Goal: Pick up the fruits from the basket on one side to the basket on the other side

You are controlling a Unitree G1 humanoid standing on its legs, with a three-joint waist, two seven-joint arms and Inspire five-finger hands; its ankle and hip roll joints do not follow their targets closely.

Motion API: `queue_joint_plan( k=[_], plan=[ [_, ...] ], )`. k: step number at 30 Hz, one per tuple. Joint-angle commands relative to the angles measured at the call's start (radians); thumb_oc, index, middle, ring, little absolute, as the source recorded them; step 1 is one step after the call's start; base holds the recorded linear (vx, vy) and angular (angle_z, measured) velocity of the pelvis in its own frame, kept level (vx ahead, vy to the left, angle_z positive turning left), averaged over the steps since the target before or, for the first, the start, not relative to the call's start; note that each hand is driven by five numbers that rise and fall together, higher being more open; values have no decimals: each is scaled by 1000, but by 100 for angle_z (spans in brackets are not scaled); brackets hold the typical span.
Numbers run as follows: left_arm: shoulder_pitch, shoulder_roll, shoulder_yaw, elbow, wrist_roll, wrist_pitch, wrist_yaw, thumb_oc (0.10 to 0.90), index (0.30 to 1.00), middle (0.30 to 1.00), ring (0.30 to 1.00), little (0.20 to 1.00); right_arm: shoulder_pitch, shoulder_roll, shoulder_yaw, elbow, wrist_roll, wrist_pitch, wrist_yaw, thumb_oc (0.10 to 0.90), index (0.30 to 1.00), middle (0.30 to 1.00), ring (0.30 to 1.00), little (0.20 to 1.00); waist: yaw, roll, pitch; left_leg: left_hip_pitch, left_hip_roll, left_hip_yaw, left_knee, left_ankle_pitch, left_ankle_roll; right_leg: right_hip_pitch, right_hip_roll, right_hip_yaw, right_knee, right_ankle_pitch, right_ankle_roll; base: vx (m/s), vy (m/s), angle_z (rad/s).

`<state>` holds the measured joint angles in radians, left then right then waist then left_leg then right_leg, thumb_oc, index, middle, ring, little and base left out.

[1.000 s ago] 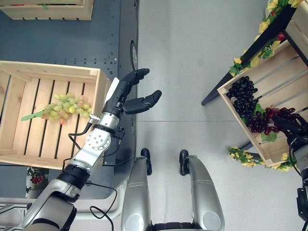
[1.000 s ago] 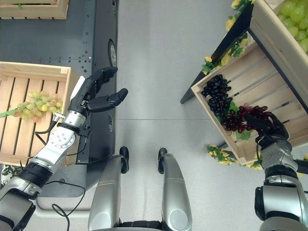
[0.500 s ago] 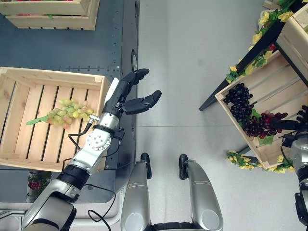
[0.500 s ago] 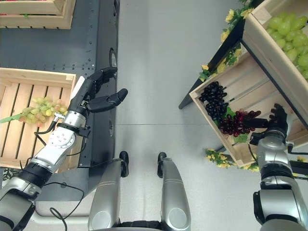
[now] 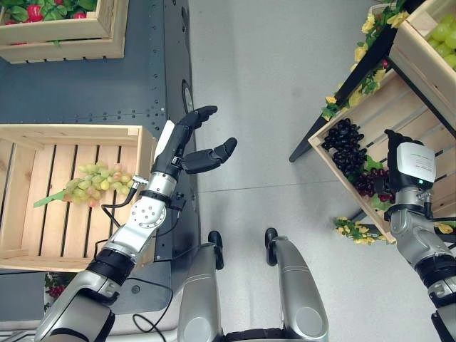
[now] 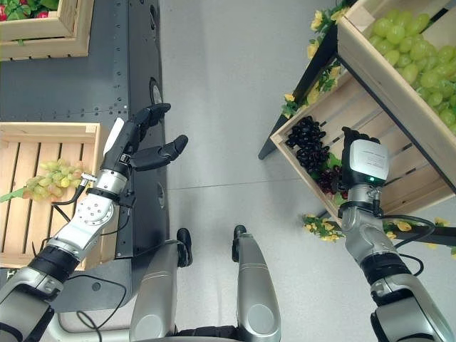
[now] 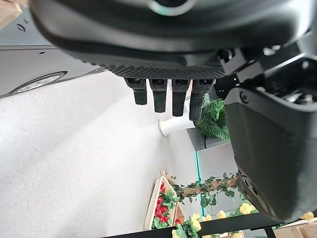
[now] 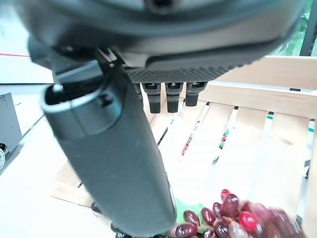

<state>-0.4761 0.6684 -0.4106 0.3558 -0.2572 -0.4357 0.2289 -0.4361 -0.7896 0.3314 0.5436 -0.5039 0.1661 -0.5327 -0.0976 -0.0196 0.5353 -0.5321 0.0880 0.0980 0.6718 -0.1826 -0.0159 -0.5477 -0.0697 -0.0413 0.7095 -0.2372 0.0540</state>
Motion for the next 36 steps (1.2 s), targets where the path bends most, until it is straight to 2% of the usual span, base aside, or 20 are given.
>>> queue_joint_plan(
  k=[1, 3, 6, 9, 11, 13, 15, 18, 19, 21, 26, 30, 36],
  plan=[
    [-29, -23, 83, -103, 66, -148, 51, 800, 900, 900, 900, 900, -45, -22, -36, -95, -48, -51, -67, 800, 900, 900, 900, 900, -8, -12, -21, 121, -45, 109, -51, -72, 50, 90, 43, -49, -84, 44, -43, 0, 0, 0],
    [-30, -21, 83, -112, 105, -142, 80, 800, 900, 900, 900, 900, -31, -10, -38, -124, -61, -76, -54, 800, 900, 900, 900, 900, -11, -10, -23, 132, -47, 111, -73, -62, 47, 97, 44, -46, -103, 48, -40, 2, 2, 2],
    [-47, -2, 77, -126, 219, -132, 183, 800, 900, 900, 900, 900, -35, 13, -4, -153, -96, -104, -46, 800, 900, 900, 900, 900, -6, 1, -27, 159, -55, 112, -121, -40, 43, 125, 40, -51, -152, 60, -38, 0, 0, 0],
    [-47, 9, 80, -140, 215, -130, 184, 800, 900, 900, 900, 900, -41, 27, 18, -160, -106, -110, -27, 800, 900, 900, 900, 900, 1, 10, -33, 178, -61, 108, -155, -25, 38, 151, 36, -61, -190, 66, -38, -10, -16, 3],
    [-34, 15, 92, -169, 195, -151, 182, 800, 900, 900, 900, 900, -30, 40, 31, -166, -107, -106, -19, 800, 900, 900, 900, 900, 11, 17, -40, 194, -65, 103, -179, -15, 35, 171, 31, -68, -208, 66, -39, -1, -40, 8],
    [5, 16, 133, -229, 162, -194, 212, 800, 900, 900, 900, 900, 2, 61, 33, -160, -107, -116, -15, 800, 900, 900, 900, 900, 28, 26, -51, 221, -75, 88, -213, -4, 32, 207, 21, -88, -234, 61, -40, 34, -43, 13],
    [28, 10, 162, -252, 180, -208, 248, 800, 900, 900, 900, 900, 19, 70, 36, -154, -112, -116, -15, 800, 900, 900, 900, 900, 39, 30, -57, 230, -81, 77, -225, -1, 31, 223, 15, -102, -239, 57, -41, 28, -31, 28],
    [75, 9, 233, -265, 315, -221, 412, 800, 900, 900, 900, 900, 49, 91, 45, -127, -93, -122, -9, 800, 900, 900, 900, 900, 68, 36, -67, 249, -91, 47, -242, 6, 27, 258, 1, -135, -239, 41, -50, 57, -51, 34],
    [83, 9, 241, -265, 325, -219, 426, 800, 900, 900, 900, 900, 53, 94, 45, -124, -92, -125, -10, 800, 900, 900, 900, 900, 71, 37, -68, 251, -92, 44, -243, 6, 27, 261, -1, -138, -238, 39, -50, 45, -33, 22],
    [111, 17, 280, -250, 378, -188, 500, 800, 900, 900, 900, 900, 69, 103, 47, -114, -88, -132, -6, 800, 900, 900, 900, 900, 84, 39, -68, 259, -97, 29, -249, 11, 26, 272, -8, -150, -232, 33, -52, 29, -21, 28],
    [141, 48, 346, -177, 399, -141, 575, 800, 900, 900, 900, 900, 67, 107, 76, -104, -59, -142, 19, 800, 900, 900, 900, 900, 106, 41, -61, 267, -105, 5, -260, 24, 20, 288, -21, -173, -230, 26, -56, 13, -5, 23],
    [182, 70, 403, -81, 517, -79, 679, 800, 900, 900, 900, 900, 87, 109, 81, -118, -63, -152, 42, 800, 900, 900, 900, 900, 114, 42, -46, 256, -108, 3, -238, 23, 16, 289, -25, -186, -217, 15, -65, 14, 49, 13],
    [163, 133, 421, 102, 497, -6, 704, 800, 900, 900, 900, 900, 70, 71, 106, -134, -28, -150, 93, 800, 900, 900, 900, 900, 112, 50, -15, 187, -105, 4, -179, 23, 11, 242, -34, -190, -148, -11, -84, -25, 103, 8]
  ],
)
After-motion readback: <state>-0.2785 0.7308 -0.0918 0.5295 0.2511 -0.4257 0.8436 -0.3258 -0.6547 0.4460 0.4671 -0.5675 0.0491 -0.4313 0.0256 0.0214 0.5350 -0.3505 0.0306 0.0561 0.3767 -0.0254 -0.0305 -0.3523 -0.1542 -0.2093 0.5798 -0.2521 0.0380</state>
